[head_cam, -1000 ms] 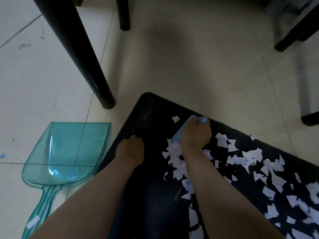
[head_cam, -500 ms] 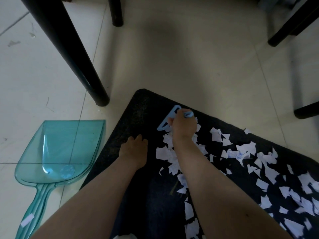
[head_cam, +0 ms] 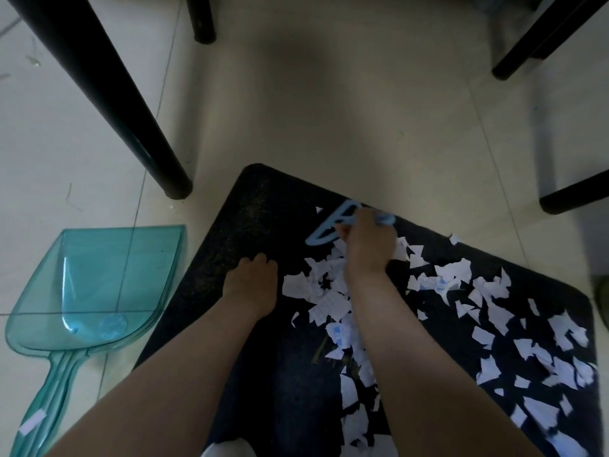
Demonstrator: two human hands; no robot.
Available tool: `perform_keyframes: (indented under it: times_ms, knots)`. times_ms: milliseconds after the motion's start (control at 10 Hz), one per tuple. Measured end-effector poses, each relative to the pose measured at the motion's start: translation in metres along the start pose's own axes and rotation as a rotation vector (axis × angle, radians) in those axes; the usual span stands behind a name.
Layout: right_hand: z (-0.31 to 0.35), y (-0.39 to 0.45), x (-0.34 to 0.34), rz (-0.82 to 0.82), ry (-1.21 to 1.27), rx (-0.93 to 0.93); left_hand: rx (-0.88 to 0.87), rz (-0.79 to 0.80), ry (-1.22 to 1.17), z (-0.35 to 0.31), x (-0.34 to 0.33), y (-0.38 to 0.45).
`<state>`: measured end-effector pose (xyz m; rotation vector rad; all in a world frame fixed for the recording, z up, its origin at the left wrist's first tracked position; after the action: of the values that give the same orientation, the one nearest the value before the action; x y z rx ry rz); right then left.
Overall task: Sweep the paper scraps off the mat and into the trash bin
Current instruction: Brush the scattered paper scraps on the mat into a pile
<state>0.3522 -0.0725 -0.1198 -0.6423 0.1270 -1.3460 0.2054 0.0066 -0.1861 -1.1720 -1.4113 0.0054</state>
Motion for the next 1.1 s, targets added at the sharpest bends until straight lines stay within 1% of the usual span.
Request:
perform_keyframes:
  times_ms: [100, 200, 300, 400, 500, 600, 700, 800, 900, 1000, 1100]
  knots:
    - [0.0, 0.008, -0.035, 0.143, -0.08, -0.025, -0.008, 0.02, 0.001, 0.002, -0.002, 0.001]
    - [-0.013, 0.018, -0.04, 0.17, -0.049, -0.06, -0.016, 0.019, -0.001, 0.004, 0.001, 0.002]
    - [-0.026, 0.017, -0.009, -0.028, -0.103, -0.08, -0.015, 0.018, 0.001, 0.003, 0.003, 0.003]
    - [-0.038, 0.011, 0.03, -0.175, 0.01, -0.105, -0.02, 0.025, 0.012, 0.002, 0.002, 0.004]
    - [-0.039, -0.003, 0.046, -0.237, 0.183, -0.185, -0.022, 0.028, 0.024, 0.003, 0.001, 0.007]
    - [-0.027, -0.004, 0.028, -0.19, 0.269, -0.185, -0.025, 0.038, 0.034, 0.005, 0.0, 0.008]
    - [-0.007, 0.0, -0.011, 0.05, 0.165, -0.148, -0.02, 0.043, 0.039, 0.005, -0.001, 0.007]
    - [-0.005, 0.014, -0.029, 0.145, -0.036, -0.133, -0.024, 0.05, 0.041, 0.005, 0.0, 0.006]
    - [-0.008, 0.021, -0.012, -0.031, -0.109, -0.161, -0.034, 0.034, 0.02, 0.007, 0.001, 0.007]
    - [-0.027, 0.014, 0.03, -0.198, 0.201, -0.154, -0.029, 0.03, 0.006, 0.007, 0.001, 0.007]
    - [-0.045, 0.01, 0.051, -0.242, 0.19, -0.189, -0.034, 0.035, 0.022, 0.007, 0.001, 0.009]
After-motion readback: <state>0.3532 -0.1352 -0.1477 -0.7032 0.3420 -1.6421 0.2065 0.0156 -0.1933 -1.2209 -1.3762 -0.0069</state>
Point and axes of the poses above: each hand's wrist, its own y-axis towards the middle knuckle, its own x-axis out of the back of the hand, z = x × y, the point moved 3 cm from there along y, towards the middle knuckle, and after that the axes turned 10 degrees about -y, right-handed, at the moved point
